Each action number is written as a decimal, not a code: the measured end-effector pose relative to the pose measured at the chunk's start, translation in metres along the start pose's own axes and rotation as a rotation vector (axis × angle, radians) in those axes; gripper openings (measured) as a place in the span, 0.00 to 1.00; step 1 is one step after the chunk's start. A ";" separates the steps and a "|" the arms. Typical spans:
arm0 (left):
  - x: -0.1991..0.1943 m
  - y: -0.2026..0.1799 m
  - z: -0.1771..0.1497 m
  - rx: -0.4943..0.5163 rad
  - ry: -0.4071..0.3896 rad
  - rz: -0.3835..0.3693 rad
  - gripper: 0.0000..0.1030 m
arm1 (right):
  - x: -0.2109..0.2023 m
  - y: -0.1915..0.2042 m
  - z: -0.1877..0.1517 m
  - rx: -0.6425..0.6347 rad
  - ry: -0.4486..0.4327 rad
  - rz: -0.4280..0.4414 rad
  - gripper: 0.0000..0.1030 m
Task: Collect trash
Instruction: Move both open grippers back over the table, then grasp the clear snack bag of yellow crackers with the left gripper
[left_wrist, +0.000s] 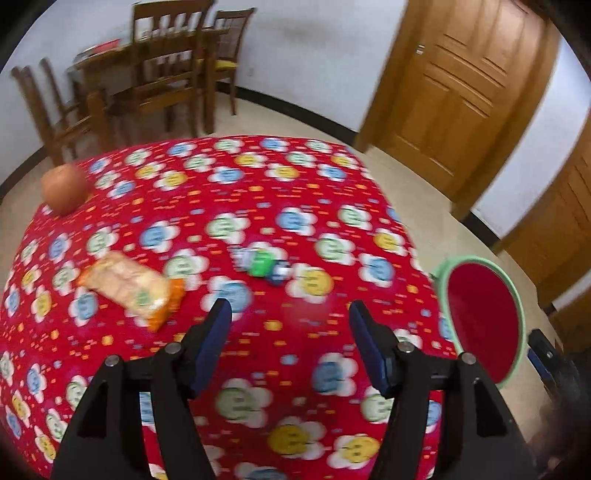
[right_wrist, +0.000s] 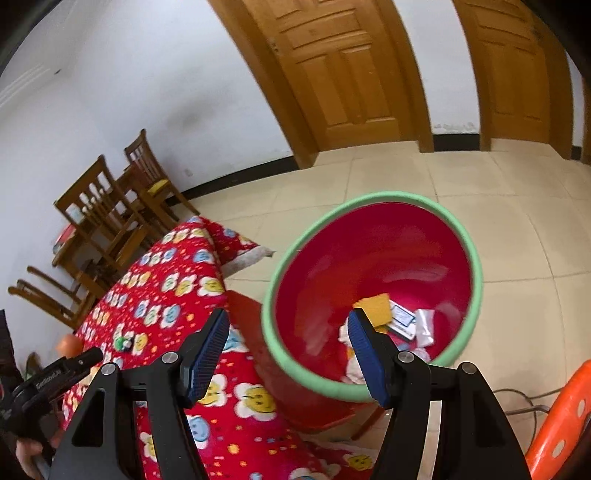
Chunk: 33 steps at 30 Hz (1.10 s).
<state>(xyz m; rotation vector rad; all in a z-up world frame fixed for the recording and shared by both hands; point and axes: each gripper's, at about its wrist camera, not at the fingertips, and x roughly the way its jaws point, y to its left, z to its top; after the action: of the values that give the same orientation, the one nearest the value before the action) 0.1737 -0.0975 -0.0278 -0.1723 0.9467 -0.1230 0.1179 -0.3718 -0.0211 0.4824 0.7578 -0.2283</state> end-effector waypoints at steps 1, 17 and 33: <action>0.000 0.006 0.000 -0.013 -0.001 0.010 0.66 | 0.001 0.004 0.000 -0.006 0.002 0.006 0.66; 0.026 0.103 0.012 -0.284 0.012 0.131 0.70 | 0.026 0.065 -0.009 -0.109 0.053 0.061 0.66; 0.058 0.099 0.014 -0.194 0.041 0.132 0.55 | 0.054 0.102 -0.018 -0.180 0.115 0.081 0.66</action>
<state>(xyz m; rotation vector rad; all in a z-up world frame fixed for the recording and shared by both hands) 0.2219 -0.0098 -0.0861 -0.2868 1.0081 0.0877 0.1833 -0.2757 -0.0362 0.3565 0.8609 -0.0555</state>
